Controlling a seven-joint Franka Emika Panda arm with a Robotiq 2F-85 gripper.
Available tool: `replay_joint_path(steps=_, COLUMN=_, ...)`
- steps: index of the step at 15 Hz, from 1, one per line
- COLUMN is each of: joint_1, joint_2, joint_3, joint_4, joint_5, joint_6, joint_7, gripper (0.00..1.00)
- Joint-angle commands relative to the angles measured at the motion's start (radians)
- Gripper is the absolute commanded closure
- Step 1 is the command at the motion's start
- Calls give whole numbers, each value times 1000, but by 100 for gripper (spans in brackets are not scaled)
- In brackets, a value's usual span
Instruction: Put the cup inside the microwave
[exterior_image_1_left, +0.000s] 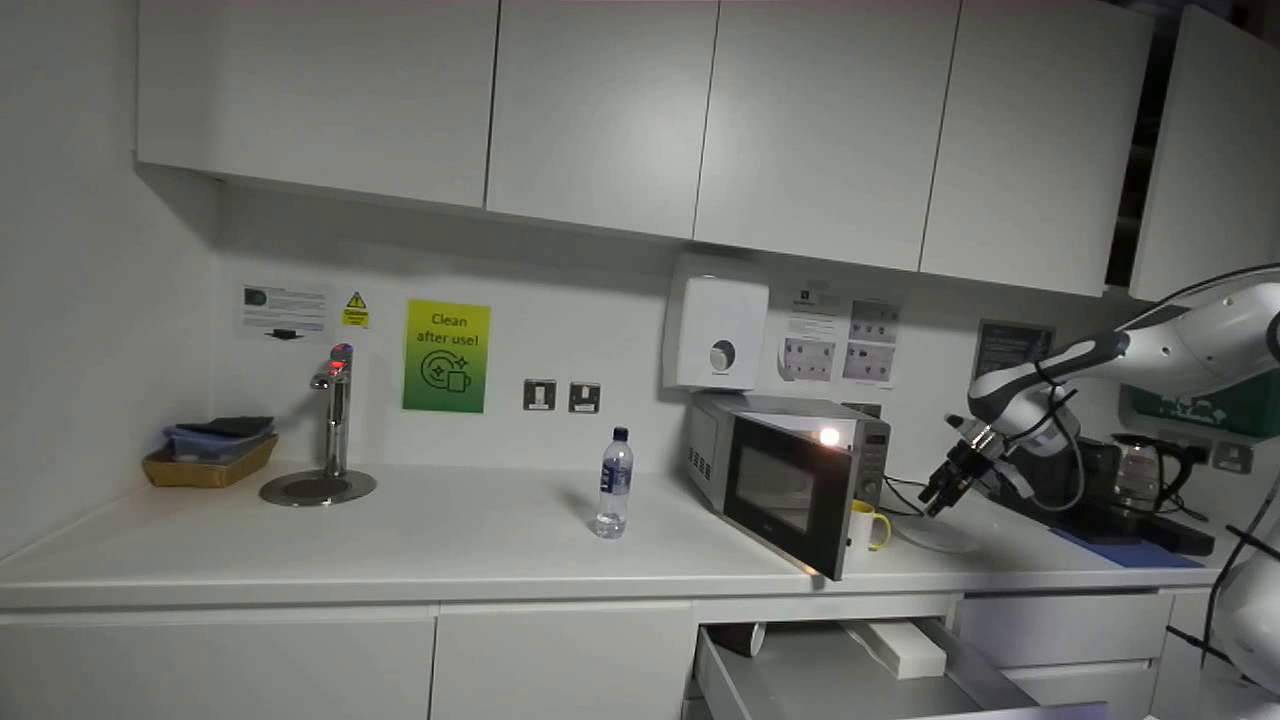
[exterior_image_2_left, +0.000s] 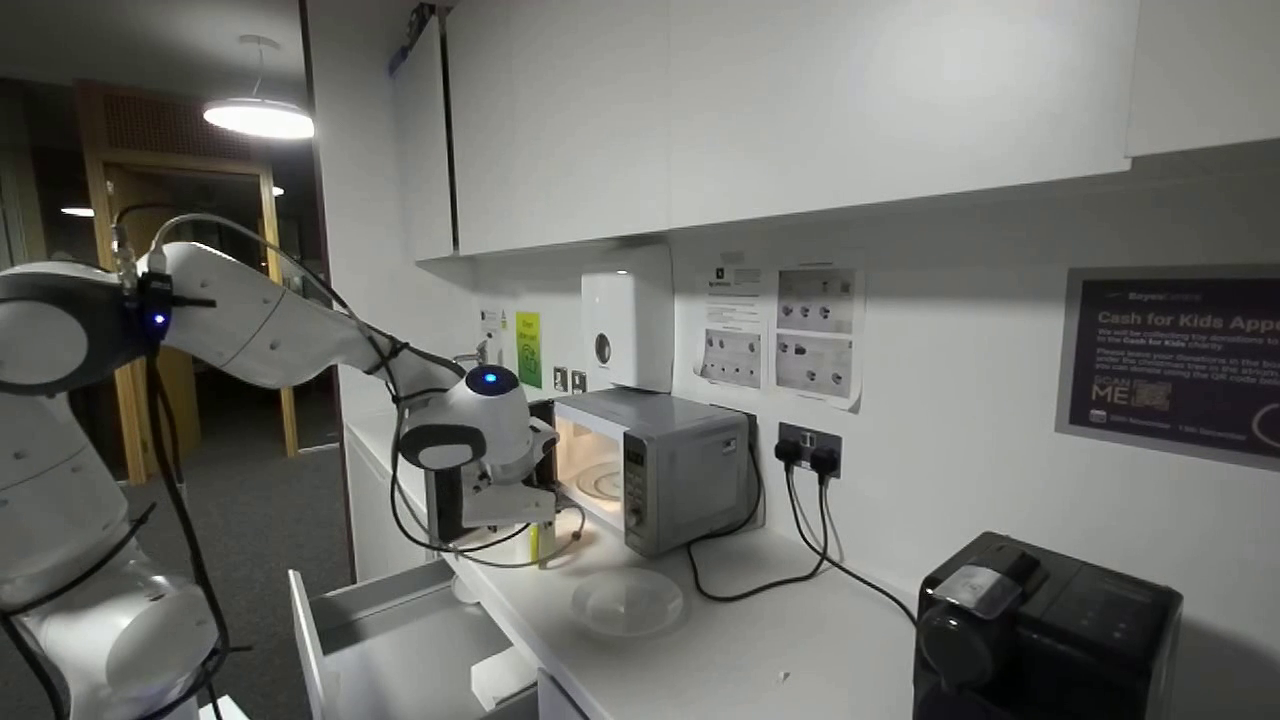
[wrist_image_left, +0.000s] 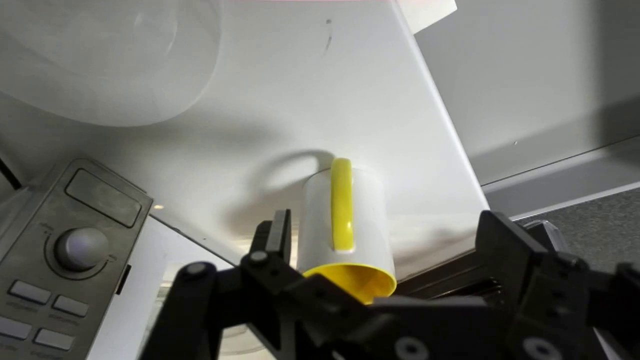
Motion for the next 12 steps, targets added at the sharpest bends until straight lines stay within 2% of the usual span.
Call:
replay_joint_path(steps=1, joint_1=-65, joint_2=27, joint_3=64, joint_4=20, joint_5=41, joint_6=-33, joint_7=-21, gripper=0)
replay_joint_path(steps=9, joint_1=-83, joint_2=78, joint_3=85, joint_4=60, joint_5=54, joint_6=-57, joint_7=-19, gripper=0)
replay_joint_path(steps=12, joint_1=-84, joint_2=100, joint_3=106, joint_4=70, joint_5=75, joint_6=-26, joint_7=-56, gripper=0)
